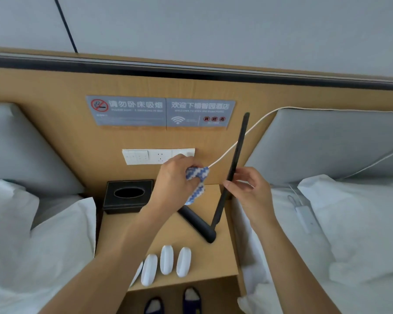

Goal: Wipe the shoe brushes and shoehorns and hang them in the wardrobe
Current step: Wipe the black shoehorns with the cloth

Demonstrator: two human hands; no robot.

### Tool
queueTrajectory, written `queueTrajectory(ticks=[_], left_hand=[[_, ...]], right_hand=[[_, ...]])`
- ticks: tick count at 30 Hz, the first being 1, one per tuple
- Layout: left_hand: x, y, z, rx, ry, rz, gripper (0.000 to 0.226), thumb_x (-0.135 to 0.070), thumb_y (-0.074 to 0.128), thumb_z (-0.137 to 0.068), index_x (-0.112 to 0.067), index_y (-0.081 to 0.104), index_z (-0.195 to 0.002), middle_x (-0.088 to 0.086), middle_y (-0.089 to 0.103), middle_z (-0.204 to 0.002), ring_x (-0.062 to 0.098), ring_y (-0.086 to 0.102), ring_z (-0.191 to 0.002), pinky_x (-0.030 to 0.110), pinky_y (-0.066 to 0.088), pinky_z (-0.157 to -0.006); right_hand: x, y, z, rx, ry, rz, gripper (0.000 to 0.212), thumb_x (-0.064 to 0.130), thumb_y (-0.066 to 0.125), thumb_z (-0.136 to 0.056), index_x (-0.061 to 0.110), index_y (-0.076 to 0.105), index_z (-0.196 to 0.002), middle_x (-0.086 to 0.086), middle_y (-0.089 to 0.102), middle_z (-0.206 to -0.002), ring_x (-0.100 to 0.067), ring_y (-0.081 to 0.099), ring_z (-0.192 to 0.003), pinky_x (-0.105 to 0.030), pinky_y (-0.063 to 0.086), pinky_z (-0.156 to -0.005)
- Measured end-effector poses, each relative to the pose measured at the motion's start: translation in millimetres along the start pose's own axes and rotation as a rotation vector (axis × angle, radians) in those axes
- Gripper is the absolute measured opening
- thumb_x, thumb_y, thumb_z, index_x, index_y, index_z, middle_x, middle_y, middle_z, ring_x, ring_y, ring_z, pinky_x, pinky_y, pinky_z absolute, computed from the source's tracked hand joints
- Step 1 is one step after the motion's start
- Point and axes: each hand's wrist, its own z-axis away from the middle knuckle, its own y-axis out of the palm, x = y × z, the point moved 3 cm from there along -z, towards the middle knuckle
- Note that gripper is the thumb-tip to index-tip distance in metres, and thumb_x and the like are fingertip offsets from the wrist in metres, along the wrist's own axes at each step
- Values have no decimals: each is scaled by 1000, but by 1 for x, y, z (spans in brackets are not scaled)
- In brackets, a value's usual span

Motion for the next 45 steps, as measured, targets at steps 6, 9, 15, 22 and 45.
queueTrajectory(ticks=[6,9,15,22,45], left_hand=[[32,12,19,31,-170,103,28,2,62,-81,-18,74,-97,-1,66,-96,5,64,-80,11,47,-66],[49,21,27,23,-232,94,32,3,61,-82,-20,73,-101,-1,64,-101,5,62,-84,12,47,-68],[68,39,36,3,-245,66,13,13,55,-71,6,66,-76,16,64,-70,9,51,-72,10,43,-56],[110,66,40,8,-380,-2,27,2,63,-82,-13,73,-102,2,61,-100,9,57,-85,4,40,-71],[194,113,55,-16,-627,-42,29,-9,70,-83,-21,67,-109,-5,61,-105,7,56,-90,4,39,-70]], right_hand=[[-59,-1,11,-98,117,250,28,35,81,-79,42,58,-94,36,66,-88,16,63,-85,-3,46,-62],[-88,2,13,-131,198,357,28,40,78,-82,39,53,-97,33,58,-81,11,58,-74,-3,35,-63],[-154,2,0,-170,366,447,31,40,76,-83,24,54,-98,24,51,-75,7,50,-65,-7,31,-56],[-222,13,-27,-38,513,571,31,39,76,-83,22,51,-90,14,52,-71,-11,55,-70,-18,37,-51],[-353,63,-98,189,704,927,59,43,80,-79,10,56,-121,-13,65,-120,-33,65,-109,-37,55,-80]])
